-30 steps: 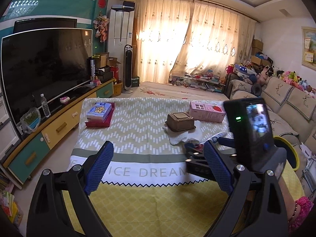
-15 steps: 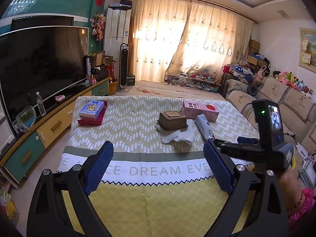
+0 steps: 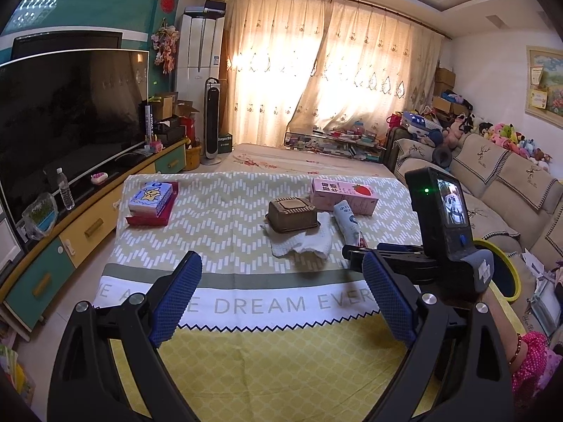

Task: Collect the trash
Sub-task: 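Grasp the blue-capped toothpaste tube with the right gripper and lift, then carry the toothpaste tube with the right gripper into the bin and release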

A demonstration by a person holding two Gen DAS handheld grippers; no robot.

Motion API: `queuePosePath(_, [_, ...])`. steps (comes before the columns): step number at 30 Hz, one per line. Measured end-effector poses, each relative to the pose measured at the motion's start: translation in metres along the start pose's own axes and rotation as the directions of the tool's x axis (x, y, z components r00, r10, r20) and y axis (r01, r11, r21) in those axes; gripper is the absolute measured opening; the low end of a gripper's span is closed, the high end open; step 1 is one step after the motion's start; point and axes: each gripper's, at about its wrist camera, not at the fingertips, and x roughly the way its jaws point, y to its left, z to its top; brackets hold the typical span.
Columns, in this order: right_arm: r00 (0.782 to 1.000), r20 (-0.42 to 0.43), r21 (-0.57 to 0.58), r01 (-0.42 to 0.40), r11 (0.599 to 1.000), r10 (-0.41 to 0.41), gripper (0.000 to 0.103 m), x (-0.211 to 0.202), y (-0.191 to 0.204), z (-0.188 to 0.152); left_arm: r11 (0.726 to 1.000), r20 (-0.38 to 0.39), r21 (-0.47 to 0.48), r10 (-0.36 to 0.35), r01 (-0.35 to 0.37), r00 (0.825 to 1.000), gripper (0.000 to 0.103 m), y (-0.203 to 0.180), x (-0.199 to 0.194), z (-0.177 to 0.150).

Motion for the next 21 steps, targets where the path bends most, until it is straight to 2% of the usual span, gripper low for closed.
queuePosePath(2, [1.000,-0.001,-0.009,0.012,1.000,-0.012,0.046,0.000,0.001,0.001,1.000,-0.001,-0.002,-0.004,0.004,1.000,0.091,-0.001,0.001,-0.001])
queuePosePath(3, [1.000,-0.002,-0.017,0.015,1.000,-0.015,0.037,0.000,0.001,0.001,1.000,-0.002,-0.004,-0.006,0.006,1.000,0.091,-0.001,0.001,-0.002])
queuePosePath(10, [0.999,0.012,-0.014,-0.037,0.999,0.037,0.036,-0.011,-0.011,-0.005,1.000,-0.003,-0.001,-0.013,0.013,1.000,0.091,-0.004,0.002,-0.003])
queuePosePath(21, [0.975,0.102,0.068,-0.203,0.977,0.195,0.036,-0.081,-0.062,-0.030,1.000,-0.009,0.011,-0.029,0.029,1.000,0.092,-0.014,0.005,-0.003])
